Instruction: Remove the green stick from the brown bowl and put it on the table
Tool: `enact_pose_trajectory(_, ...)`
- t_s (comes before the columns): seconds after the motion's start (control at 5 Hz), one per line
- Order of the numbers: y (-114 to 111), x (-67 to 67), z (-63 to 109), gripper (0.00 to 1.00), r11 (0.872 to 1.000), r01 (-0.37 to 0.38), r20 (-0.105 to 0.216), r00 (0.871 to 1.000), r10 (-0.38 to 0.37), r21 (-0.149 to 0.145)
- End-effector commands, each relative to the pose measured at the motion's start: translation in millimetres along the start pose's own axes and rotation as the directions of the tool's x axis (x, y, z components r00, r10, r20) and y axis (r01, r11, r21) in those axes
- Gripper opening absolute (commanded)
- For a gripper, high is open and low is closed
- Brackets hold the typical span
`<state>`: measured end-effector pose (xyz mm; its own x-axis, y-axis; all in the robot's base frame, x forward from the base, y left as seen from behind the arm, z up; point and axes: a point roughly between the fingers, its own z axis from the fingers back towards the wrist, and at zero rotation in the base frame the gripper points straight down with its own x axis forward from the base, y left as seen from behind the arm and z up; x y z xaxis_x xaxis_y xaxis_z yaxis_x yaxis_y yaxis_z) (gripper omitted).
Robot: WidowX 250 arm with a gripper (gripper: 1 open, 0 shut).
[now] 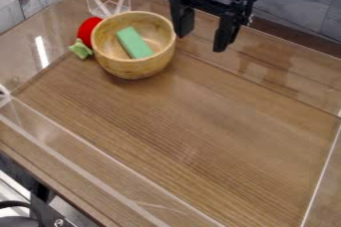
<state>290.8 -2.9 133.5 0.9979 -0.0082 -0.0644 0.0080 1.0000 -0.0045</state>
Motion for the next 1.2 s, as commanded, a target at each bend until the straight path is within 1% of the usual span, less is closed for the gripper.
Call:
enact_pose_trajectory(0.0, 7, -2.1, -10.7, 1.0, 1.0, -0.015, -0.016, 1.0, 0.015, 0.001)
enact_pose_trajectory(0.2, 37, -2.1, -9.9, 1.0, 0.987, -0.162, 0.013, 0.987, 0.162, -0.018)
enact_pose_trajectory(0.4, 74, -0.5, -0.8, 1.0, 0.936, -0.346, 0.04, 0.936, 0.349, -0.059)
enact_pose_trajectory(0.6, 105, 6.0, 4.1, 1.0, 0.853, -0.512, 0.046, 0.854, 0.518, -0.098)
enact_pose_trajectory(0.8, 118, 5.8, 2.1, 1.0, 0.802, -0.585, 0.039, 0.805, 0.592, -0.119)
enact_pose_trajectory(1.0, 125, 6.0, -1.4, 1.0, 0.753, -0.643, 0.031, 0.757, 0.653, -0.139)
